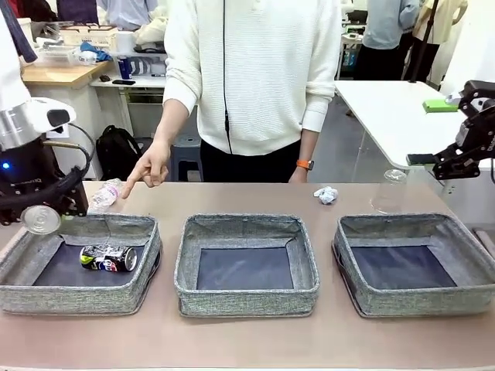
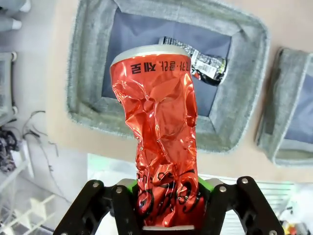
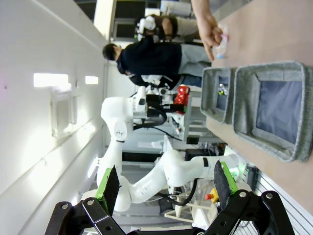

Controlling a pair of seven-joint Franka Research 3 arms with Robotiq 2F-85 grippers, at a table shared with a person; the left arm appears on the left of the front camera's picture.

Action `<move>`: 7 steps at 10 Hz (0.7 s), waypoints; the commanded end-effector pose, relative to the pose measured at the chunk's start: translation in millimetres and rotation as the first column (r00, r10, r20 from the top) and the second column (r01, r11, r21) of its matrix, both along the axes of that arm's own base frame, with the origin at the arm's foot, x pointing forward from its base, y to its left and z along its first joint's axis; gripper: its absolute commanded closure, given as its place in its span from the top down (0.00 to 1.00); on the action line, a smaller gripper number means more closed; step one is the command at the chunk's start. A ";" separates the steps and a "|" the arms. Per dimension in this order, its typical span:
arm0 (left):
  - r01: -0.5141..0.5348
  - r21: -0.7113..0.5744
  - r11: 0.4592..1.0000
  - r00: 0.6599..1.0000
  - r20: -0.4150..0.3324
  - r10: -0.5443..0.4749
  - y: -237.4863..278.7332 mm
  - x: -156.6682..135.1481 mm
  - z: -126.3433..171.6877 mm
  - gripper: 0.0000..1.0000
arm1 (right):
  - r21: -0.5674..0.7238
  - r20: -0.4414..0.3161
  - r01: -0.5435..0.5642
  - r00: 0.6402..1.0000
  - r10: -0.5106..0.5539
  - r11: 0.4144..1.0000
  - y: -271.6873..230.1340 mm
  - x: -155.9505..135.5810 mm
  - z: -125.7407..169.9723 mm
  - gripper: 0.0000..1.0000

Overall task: Sort the waste into the appropriate baskets.
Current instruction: Place the picked waste into the Fabric basket indicated by the person.

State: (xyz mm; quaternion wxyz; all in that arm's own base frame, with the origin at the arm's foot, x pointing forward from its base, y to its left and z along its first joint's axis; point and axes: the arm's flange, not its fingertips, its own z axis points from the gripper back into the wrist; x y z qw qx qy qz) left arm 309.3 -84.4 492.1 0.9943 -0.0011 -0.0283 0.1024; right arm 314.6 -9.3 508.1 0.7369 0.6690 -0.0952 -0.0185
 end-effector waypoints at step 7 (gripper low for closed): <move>-0.072 -0.097 0.993 0.997 0.025 0.075 2.8 28.7 -13.6 0.74 | 0.027 0.005 0.005 1.000 -0.005 1.000 1.5 1.5 4.0 1.00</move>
